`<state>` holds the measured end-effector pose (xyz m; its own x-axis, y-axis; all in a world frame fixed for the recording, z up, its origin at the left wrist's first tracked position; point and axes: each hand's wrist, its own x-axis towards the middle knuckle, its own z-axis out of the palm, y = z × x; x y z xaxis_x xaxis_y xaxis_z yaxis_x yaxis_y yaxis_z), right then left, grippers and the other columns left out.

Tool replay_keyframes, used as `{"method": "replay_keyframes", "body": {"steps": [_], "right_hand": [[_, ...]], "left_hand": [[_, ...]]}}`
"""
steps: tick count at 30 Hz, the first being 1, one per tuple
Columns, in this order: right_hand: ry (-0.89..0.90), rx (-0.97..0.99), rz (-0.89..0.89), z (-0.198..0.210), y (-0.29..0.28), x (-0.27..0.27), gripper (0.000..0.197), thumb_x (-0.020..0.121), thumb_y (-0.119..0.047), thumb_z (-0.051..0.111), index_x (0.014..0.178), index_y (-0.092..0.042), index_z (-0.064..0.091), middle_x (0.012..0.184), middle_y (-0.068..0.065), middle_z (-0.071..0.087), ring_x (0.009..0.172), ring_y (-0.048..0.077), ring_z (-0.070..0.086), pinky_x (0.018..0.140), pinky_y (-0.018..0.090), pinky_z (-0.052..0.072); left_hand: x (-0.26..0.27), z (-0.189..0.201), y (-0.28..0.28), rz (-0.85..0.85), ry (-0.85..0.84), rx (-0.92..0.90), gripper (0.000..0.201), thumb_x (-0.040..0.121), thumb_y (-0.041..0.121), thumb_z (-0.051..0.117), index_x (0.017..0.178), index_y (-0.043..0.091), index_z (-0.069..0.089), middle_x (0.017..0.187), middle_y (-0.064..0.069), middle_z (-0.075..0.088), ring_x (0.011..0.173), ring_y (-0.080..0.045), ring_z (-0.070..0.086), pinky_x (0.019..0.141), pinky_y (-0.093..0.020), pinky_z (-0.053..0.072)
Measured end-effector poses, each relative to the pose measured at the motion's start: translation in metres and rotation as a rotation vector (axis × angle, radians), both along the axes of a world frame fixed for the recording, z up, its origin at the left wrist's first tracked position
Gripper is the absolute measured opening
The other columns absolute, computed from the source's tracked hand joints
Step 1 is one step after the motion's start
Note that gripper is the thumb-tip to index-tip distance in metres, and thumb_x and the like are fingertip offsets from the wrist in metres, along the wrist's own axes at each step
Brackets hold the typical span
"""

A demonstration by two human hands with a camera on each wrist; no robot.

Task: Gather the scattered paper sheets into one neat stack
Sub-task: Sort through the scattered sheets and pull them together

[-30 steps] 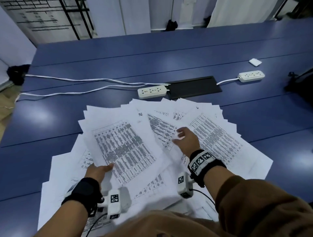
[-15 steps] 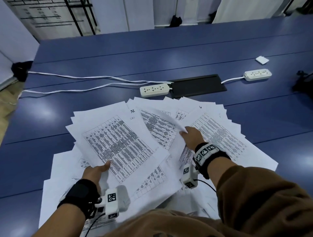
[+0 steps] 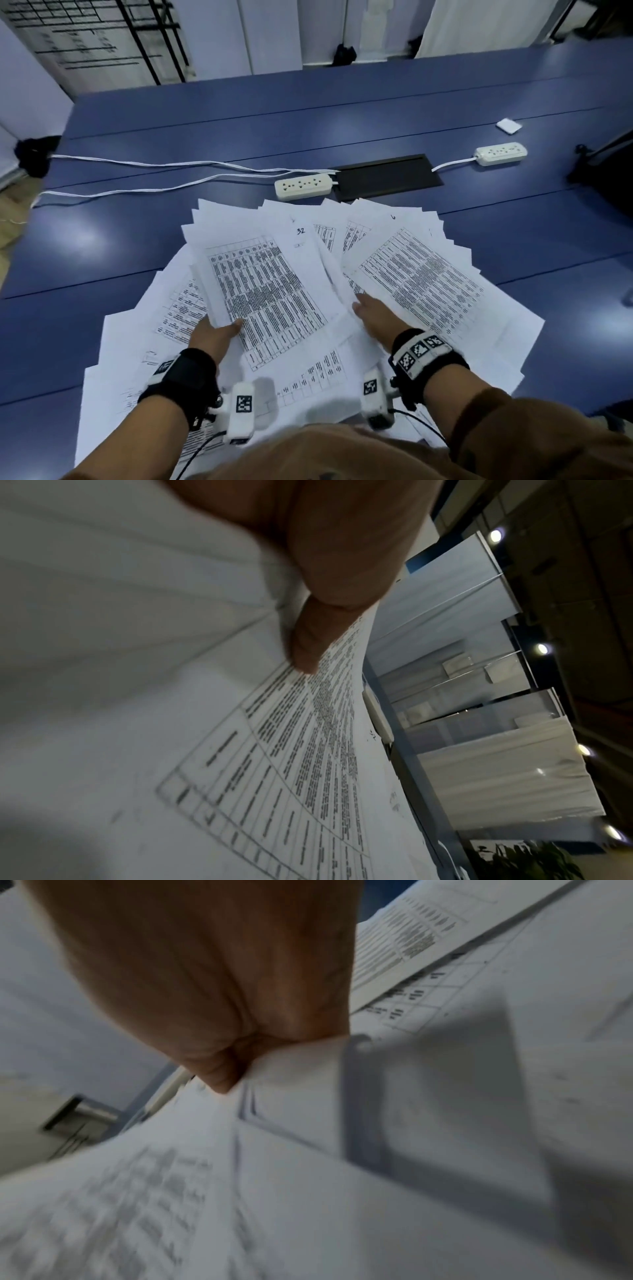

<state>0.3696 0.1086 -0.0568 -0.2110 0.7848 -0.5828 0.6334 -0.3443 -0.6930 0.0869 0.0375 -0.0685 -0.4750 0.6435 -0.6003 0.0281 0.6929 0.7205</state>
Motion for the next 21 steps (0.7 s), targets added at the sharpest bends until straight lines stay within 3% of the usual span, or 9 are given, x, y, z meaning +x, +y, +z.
{"method": "replay_keyframes", "body": {"steps": [4, 7, 9, 11, 12, 14, 17, 19, 21], "right_hand": [[0.052, -0.026, 0.001, -0.018, -0.015, -0.007, 0.031, 0.104, -0.019, 0.036, 0.120, 0.001, 0.054, 0.107, 0.012, 0.057, 0.097, 0.021, 0.052, 0.087, 0.034, 0.044], [-0.042, 0.195, -0.125, -0.020, -0.012, 0.008, 0.027, 0.098, -0.026, 0.052, 0.115, -0.008, 0.061, 0.095, 0.005, 0.061, 0.082, 0.017, 0.055, 0.074, 0.027, 0.043], [-0.382, 0.391, -0.104, -0.021, -0.004, 0.031, 0.046, 0.090, -0.042, 0.061, 0.126, -0.014, 0.053, 0.113, 0.009, 0.059, 0.099, 0.021, 0.056, 0.083, 0.034, 0.047], [-0.713, 0.343, 0.009, -0.025, -0.001, 0.054, 0.073, 0.084, -0.058, 0.059, 0.141, -0.019, 0.036, 0.144, 0.012, 0.039, 0.128, 0.033, 0.041, 0.099, 0.050, 0.041], [-0.784, 0.282, 0.044, -0.026, -0.002, 0.062, 0.076, 0.087, -0.061, 0.054, 0.145, -0.020, 0.029, 0.153, 0.013, 0.028, 0.136, 0.037, 0.033, 0.102, 0.054, 0.037], [-0.874, 0.280, 0.104, -0.032, -0.011, 0.072, 0.063, 0.095, -0.051, 0.044, 0.146, -0.019, 0.027, 0.157, 0.014, 0.023, 0.139, 0.041, 0.029, 0.102, 0.057, 0.040], [-0.924, 0.406, 0.146, -0.034, -0.022, 0.082, 0.048, 0.095, -0.020, 0.050, 0.140, -0.012, 0.036, 0.146, 0.017, 0.039, 0.125, 0.040, 0.045, 0.089, 0.048, 0.051], [-0.900, 0.483, 0.113, -0.026, -0.021, 0.078, 0.040, 0.088, -0.004, 0.051, 0.128, -0.008, 0.048, 0.120, 0.016, 0.058, 0.100, 0.037, 0.060, 0.073, 0.040, 0.052], [-0.796, 0.544, 0.098, -0.015, -0.019, 0.061, 0.034, 0.075, 0.007, 0.060, 0.108, -0.003, 0.059, 0.087, 0.017, 0.064, 0.068, 0.036, 0.066, 0.053, 0.035, 0.048]], "left_hand": [[0.010, -0.007, -0.005, -0.101, -0.043, 0.054, 0.069, 0.081, 0.013, 0.074, 0.140, 0.009, 0.038, 0.125, -0.015, 0.056, 0.109, -0.034, 0.054, 0.095, -0.045, 0.044], [0.005, -0.014, -0.011, -0.156, 0.009, 0.059, 0.080, 0.082, 0.003, 0.072, 0.147, 0.014, 0.027, 0.137, -0.011, 0.047, 0.121, -0.033, 0.048, 0.102, -0.044, 0.039], [-0.001, -0.018, -0.016, -0.127, 0.014, 0.066, 0.083, 0.079, 0.000, 0.073, 0.147, 0.016, 0.028, 0.142, -0.009, 0.046, 0.126, -0.032, 0.046, 0.106, -0.046, 0.037], [-0.006, -0.022, -0.020, -0.096, -0.042, 0.070, 0.084, 0.076, -0.001, 0.076, 0.145, 0.017, 0.032, 0.140, -0.011, 0.049, 0.124, -0.031, 0.048, 0.104, -0.044, 0.038], [-0.008, -0.024, -0.021, -0.092, -0.066, 0.067, 0.084, 0.075, 0.000, 0.077, 0.144, 0.018, 0.033, 0.138, -0.011, 0.050, 0.122, -0.031, 0.050, 0.102, -0.044, 0.040], [-0.011, -0.026, -0.022, -0.093, -0.091, 0.051, 0.084, 0.073, 0.006, 0.080, 0.143, 0.018, 0.036, 0.135, -0.010, 0.053, 0.119, -0.032, 0.052, 0.101, -0.046, 0.041], [-0.010, -0.025, -0.023, -0.089, -0.082, 0.019, 0.068, 0.076, 0.010, 0.079, 0.135, 0.011, 0.045, 0.126, -0.013, 0.058, 0.114, -0.035, 0.054, 0.101, -0.048, 0.041], [-0.006, -0.024, -0.024, -0.088, -0.082, 0.014, 0.052, 0.077, 0.009, 0.077, 0.121, 0.011, 0.050, 0.121, -0.018, 0.060, 0.108, -0.035, 0.056, 0.099, -0.046, 0.042], [0.002, -0.021, -0.023, -0.112, -0.096, 0.020, 0.050, 0.078, 0.008, 0.076, 0.120, 0.010, 0.049, 0.121, -0.017, 0.060, 0.105, -0.032, 0.055, 0.098, -0.045, 0.042]]}}
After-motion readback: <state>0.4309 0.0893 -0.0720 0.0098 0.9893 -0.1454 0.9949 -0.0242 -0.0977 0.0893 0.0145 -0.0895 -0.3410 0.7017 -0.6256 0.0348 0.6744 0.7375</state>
